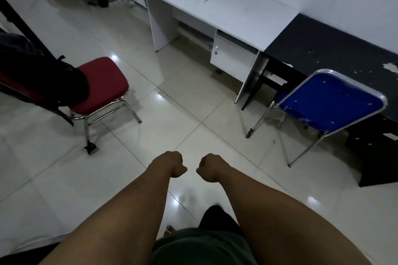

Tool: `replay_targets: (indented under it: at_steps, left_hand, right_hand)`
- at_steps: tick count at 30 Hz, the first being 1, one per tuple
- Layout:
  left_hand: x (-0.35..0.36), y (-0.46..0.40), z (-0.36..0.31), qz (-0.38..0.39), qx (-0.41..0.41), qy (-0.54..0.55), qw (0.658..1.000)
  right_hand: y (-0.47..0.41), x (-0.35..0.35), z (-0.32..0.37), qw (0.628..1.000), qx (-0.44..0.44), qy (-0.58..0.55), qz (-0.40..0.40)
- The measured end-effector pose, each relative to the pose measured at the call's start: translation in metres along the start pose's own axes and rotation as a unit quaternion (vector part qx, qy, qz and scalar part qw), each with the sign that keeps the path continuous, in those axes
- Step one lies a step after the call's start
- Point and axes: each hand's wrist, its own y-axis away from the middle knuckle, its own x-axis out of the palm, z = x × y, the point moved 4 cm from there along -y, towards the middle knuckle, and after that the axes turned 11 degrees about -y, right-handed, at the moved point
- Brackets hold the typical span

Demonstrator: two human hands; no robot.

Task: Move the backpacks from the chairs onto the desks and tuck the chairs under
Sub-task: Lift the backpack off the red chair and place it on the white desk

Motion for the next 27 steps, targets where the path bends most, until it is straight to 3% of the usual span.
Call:
replay_targets:
  at_steps: [10,19,27]
  left_hand:
    - [-0.069,-0.049,0.073,-0.032,0.027,0.025,0.999]
    - [-0.14,-0.084,0.176,-0.036,-0.026,0.073,0.996]
    - [-0.185,-0.123,0.265,-0.041,-0.004,0.062,0.997]
  right_hand:
    - [-0.073,-0.024,0.07,1.0,0.018,0.023,-0.008]
    - [-0.156,-0.032,0.206,0.992,-0.053,0.111,0.039]
    - [-0.207,-0.03,0.293,0.996,-0.033,0.082,0.015]
